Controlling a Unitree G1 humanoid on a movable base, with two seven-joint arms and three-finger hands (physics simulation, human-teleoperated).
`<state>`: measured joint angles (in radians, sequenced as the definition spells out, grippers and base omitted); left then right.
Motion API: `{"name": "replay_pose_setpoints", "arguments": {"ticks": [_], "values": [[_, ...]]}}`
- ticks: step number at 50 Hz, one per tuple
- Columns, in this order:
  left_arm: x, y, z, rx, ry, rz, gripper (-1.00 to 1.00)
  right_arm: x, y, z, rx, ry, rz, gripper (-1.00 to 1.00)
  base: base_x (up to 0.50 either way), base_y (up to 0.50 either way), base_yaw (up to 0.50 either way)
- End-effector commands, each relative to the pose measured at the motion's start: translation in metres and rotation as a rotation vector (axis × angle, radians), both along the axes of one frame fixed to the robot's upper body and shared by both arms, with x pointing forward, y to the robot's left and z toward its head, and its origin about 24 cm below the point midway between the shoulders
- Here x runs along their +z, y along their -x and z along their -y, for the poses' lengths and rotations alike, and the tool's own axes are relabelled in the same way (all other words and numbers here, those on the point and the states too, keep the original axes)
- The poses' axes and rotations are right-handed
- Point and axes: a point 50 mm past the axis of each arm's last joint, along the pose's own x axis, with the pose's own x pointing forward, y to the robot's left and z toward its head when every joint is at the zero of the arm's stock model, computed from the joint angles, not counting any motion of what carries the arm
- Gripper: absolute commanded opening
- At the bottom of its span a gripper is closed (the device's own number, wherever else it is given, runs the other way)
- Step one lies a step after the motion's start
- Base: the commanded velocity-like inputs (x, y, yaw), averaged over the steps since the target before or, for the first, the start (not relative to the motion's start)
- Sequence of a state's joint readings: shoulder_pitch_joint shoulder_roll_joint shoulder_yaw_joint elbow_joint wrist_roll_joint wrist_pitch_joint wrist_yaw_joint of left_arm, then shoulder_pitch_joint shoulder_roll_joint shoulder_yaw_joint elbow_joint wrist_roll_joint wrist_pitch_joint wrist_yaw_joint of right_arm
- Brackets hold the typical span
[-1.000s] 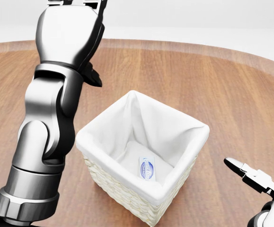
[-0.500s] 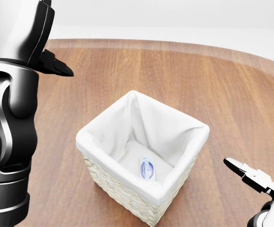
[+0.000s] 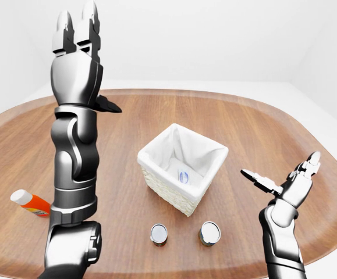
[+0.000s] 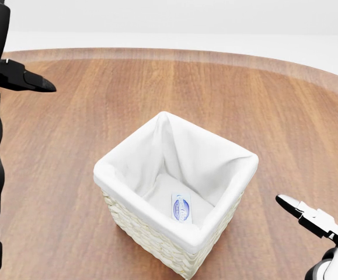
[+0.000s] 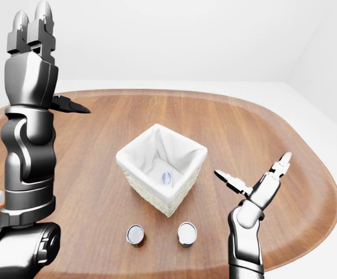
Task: Pick up the alphabet soup and the cream cheese box, and put them in the basket.
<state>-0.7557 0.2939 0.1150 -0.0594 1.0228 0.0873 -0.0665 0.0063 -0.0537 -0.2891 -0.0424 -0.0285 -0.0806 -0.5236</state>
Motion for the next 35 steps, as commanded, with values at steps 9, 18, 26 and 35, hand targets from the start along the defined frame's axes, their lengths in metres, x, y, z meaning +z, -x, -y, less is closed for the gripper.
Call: {"name": "replay_pose_setpoints", "arguments": {"ticks": [9, 18, 26, 35], "values": [[0.006, 0.011, -0.042, 0.043, 0.052, 0.013, 1.0, -0.001, -0.002, 0.0, 0.004, 0.002, -0.004, 1.0, 0.0, 0.0, 0.0], [-0.007, 0.013, -0.064, 0.077, 0.111, -0.006, 1.0, 0.0, -0.001, -0.001, 0.003, 0.006, 0.0, 1.0, 0.0, 0.0, 0.0], [-0.004, 0.018, -0.078, 0.103, 0.121, 0.006, 1.0, 0.0, -0.001, -0.001, 0.003, 0.011, -0.003, 1.0, 0.0, 0.0, 0.0], [-0.007, 0.025, -0.091, 0.122, 0.141, 0.006, 1.0, -0.001, -0.001, -0.001, 0.004, 0.011, -0.007, 1.0, 0.0, 0.0, 0.0]]}}
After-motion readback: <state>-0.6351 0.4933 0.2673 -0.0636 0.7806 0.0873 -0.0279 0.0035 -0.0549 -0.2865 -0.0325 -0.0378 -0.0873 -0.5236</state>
